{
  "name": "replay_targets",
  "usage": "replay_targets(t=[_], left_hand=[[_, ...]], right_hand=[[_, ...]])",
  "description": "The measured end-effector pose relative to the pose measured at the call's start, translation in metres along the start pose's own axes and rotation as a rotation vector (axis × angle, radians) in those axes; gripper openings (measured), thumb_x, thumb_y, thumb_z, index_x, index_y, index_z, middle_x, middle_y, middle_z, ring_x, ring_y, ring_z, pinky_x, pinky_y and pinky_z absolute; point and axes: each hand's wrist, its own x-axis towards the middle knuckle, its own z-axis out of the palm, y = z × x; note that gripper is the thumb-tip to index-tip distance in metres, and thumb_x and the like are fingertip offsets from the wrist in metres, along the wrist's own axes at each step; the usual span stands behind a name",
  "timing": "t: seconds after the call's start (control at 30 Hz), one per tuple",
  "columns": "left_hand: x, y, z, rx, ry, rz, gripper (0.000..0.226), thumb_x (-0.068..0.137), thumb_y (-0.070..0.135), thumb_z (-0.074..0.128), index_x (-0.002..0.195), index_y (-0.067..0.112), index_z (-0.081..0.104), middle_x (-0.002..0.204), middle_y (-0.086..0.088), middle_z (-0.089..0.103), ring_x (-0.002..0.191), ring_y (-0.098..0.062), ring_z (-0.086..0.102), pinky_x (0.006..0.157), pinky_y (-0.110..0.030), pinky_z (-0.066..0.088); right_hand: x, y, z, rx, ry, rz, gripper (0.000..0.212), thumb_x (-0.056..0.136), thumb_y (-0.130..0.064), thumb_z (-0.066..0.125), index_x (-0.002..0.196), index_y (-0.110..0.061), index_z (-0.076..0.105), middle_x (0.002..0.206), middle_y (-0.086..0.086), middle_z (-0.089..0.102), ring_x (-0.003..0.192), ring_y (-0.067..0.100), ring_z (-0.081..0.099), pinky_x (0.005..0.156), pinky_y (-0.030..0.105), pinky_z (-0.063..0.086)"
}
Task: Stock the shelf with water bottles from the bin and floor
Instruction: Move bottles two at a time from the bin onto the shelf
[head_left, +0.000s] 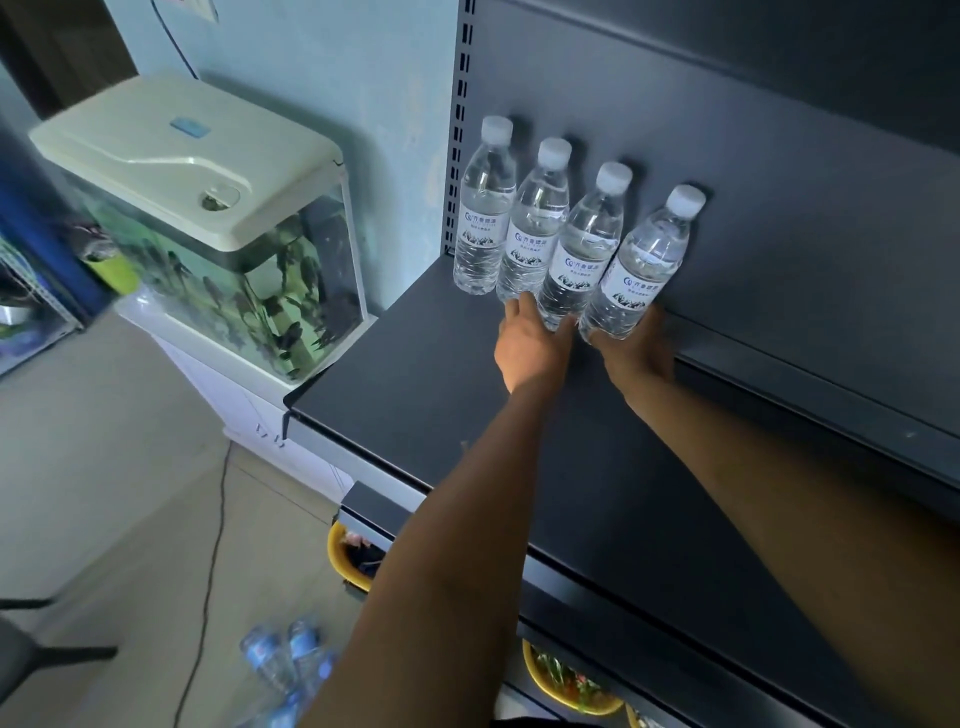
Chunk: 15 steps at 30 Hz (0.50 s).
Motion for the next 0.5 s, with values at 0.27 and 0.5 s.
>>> replay_targets(t=[0.27, 0.5], left_hand=[[0.001, 0.002, 0.001, 0.017, 0.004, -0.001, 0.043, 0.092, 0.041, 0.068, 0.12, 0.01, 0.058, 0.126, -0.008, 0.054, 0.112, -0.033, 0.058, 0.072, -0.037, 0.04], [-0.001, 0.003, 0.001, 0.005, 0.008, -0.014, 0.044, 0.09, 0.042, 0.069, 0.114, 0.007, 0.055, 0.122, -0.009, 0.054, 0.107, -0.035, 0.059, 0.073, -0.042, 0.046]], right_hand=[[0.009, 0.01, 0.001, 0.005, -0.039, -0.025, 0.075, 0.07, -0.053, 0.081, 0.133, -0.024, 0.053, 0.13, -0.003, 0.068, 0.118, 0.024, 0.066, 0.098, 0.039, 0.054], [0.003, 0.013, -0.004, 0.046, -0.055, 0.009, 0.043, 0.081, -0.042, 0.082, 0.107, -0.027, 0.05, 0.117, -0.001, 0.069, 0.113, 0.024, 0.066, 0.097, 0.042, 0.054]])
